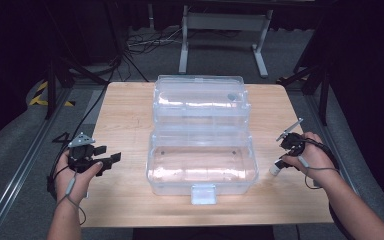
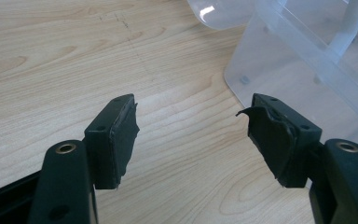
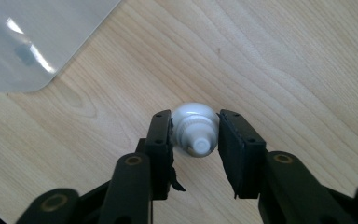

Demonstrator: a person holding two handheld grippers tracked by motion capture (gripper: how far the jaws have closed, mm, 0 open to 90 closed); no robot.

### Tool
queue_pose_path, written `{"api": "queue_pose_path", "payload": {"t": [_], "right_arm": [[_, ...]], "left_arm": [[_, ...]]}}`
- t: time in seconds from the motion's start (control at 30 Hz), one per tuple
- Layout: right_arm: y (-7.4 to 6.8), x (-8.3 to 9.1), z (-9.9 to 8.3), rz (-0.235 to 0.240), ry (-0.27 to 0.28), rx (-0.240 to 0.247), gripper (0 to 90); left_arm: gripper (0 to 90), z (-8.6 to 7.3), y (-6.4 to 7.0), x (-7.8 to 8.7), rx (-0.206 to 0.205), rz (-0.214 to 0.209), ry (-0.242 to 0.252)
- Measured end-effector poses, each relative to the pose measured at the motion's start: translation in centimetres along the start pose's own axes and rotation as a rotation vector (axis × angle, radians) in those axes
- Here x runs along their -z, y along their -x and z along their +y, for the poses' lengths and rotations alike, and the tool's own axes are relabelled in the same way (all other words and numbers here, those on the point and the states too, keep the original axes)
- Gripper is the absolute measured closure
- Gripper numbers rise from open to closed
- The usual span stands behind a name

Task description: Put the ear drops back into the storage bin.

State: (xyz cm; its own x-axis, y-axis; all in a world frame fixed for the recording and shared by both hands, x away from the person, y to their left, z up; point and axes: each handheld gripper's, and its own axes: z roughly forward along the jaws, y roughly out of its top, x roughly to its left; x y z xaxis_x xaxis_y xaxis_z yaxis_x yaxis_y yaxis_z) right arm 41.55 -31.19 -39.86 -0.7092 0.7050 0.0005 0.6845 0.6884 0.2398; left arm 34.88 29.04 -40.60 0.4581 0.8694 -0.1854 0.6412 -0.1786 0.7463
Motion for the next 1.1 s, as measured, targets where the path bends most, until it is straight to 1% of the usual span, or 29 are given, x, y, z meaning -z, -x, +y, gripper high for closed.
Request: {"api": "queue_pose_path", "payload": {"t": [0.1, 0.13, 0.17, 0.23, 0.5, 0.6, 0.7, 0.73, 0.9, 1.1], "right_arm": [[0.0, 0.0, 0.1, -0.006, -0.009, 0.008, 68.1], [-0.1, 0.1, 0.1, -0.007, -0.010, 0.010, 71.1], [-0.1, 0.2, 0.2, -0.012, -0.009, 0.015, 71.6], [-0.2, 0.2, 0.2, -0.021, -0.013, 0.015, 71.6], [-0.3, 0.5, 0.5, -0.029, -0.014, 0.025, 71.8], [-0.3, 1.0, 0.6, -0.026, -0.012, 0.032, 71.8], [-0.3, 2.1, 0.8, -0.026, -0.007, 0.054, 71.8], [-0.3, 2.1, 0.8, -0.026, -0.007, 0.054, 71.8], [-0.4, 3.5, 0.9, -0.022, 0.018, 0.064, 71.7], [-1.2, 5.3, 1.3, -0.028, 0.027, 0.102, 71.7]], "left_arm": [[33.5, 0.0, 0.0, 0.0, 0.000, -0.001, 0.000], [33.5, 0.0, 0.0, 0.0, 0.003, -0.002, 0.000], [33.5, 0.0, 0.0, -0.1, 0.001, -0.002, 0.000], [33.4, 0.0, 0.1, -0.1, 0.000, -0.002, -0.002], [33.4, 0.0, 0.0, 0.1, 0.001, -0.002, 0.001], [33.4, 0.0, 0.0, 0.1, 0.000, -0.002, 0.000], [33.5, 0.0, -0.1, 0.1, -0.001, 0.000, 0.003], [33.4, 0.0, -0.1, 0.1, -0.001, 0.000, 0.003], [33.5, 0.0, 0.0, 0.2, 0.000, -0.001, 0.002], [33.4, 0.0, 0.0, 0.2, 0.001, -0.001, 0.001]]}}
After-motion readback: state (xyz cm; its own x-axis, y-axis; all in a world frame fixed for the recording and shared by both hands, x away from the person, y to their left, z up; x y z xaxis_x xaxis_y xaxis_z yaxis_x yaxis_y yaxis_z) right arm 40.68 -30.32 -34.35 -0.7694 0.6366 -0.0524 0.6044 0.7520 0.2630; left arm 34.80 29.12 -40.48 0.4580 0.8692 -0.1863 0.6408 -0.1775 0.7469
